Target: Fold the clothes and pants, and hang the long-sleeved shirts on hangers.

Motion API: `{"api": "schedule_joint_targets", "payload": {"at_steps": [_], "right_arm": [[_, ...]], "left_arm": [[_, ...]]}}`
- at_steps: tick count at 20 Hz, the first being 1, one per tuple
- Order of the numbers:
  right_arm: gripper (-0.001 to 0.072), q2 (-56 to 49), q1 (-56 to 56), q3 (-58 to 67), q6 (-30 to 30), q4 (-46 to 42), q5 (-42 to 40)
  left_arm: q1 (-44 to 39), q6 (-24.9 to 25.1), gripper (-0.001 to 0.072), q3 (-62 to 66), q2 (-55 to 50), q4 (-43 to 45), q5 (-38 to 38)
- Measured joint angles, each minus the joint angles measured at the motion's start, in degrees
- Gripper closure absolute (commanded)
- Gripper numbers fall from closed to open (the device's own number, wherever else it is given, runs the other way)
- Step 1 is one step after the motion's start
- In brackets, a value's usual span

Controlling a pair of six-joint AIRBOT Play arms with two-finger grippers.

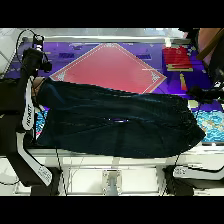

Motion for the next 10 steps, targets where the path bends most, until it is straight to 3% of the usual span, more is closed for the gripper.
{"api": "schedule_joint_targets", "payload": {"at_steps": [4,5,8,9,10], "right_arm": [[0.0159,-6.7,-0.4,0.6,-0.2,-1.0,-3.8],[0.0191,-8.0,-0.5,1.0,-1.0,-1.0,-4.3],[0.0391,-11.1,-0.6,2.5,-6.1,2.5,-4.3],[0.0621,-11.7,-0.6,3.0,-7.7,3.9,-4.4],[0.0662,-12.2,-0.6,3.5,-8.8,4.7,-4.3]], "left_arm": [[0.2,0.3,0.0081,0.3,0.3,-3.0,-4.1],[0.2,0.4,0.0082,0.3,0.3,-3.8,-4.7],[0.0,0.5,0.0082,0.4,0.3,-5.7,-5.9],[-0.1,0.5,0.0083,0.4,0.3,-6.2,-6.4],[-0.1,0.5,0.0083,0.4,0.3,-6.3,-7.1]]}}
